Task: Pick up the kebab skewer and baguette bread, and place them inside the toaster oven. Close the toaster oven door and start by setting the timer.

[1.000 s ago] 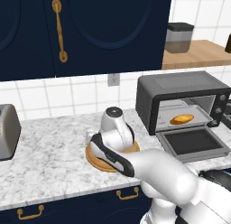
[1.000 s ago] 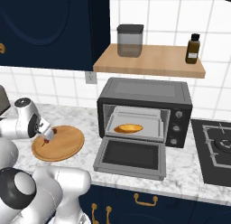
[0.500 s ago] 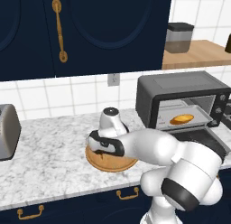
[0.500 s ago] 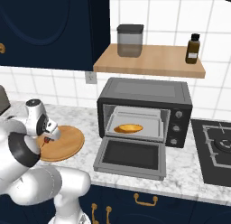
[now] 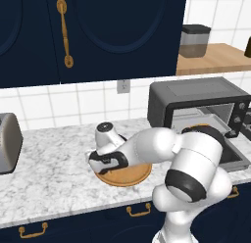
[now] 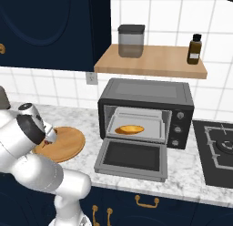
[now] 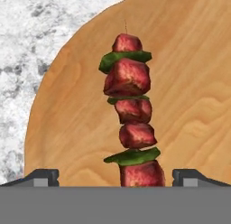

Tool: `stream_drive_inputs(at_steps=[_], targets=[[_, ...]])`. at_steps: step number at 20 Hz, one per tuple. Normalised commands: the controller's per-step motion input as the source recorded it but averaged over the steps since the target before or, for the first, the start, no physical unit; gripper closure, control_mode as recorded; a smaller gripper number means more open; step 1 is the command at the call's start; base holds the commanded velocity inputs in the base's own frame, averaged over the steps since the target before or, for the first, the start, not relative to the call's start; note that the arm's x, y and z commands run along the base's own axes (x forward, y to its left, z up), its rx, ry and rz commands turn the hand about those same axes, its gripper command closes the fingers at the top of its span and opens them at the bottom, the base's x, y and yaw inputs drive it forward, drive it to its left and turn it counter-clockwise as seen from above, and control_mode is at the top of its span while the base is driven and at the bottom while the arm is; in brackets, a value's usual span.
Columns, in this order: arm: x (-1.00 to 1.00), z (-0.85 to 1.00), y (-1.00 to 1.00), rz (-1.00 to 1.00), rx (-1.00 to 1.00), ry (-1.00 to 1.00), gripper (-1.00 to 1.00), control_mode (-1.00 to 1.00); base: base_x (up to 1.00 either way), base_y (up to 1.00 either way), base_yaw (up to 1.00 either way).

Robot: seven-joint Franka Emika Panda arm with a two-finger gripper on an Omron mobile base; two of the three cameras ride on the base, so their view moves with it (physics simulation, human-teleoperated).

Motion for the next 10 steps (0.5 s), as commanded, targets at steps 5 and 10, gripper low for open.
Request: stream_drive_inputs(at_steps=[5, 10], targets=[[0.09, -0.02, -0.01, 0.0, 0.0, 0.03, -1.0, -1.0, 0.0, 0.0, 0.0], [0.0, -0.23, -0.05, 0.0, 0.0, 0.0, -1.0, -1.0, 0.0, 0.0, 0.0]])
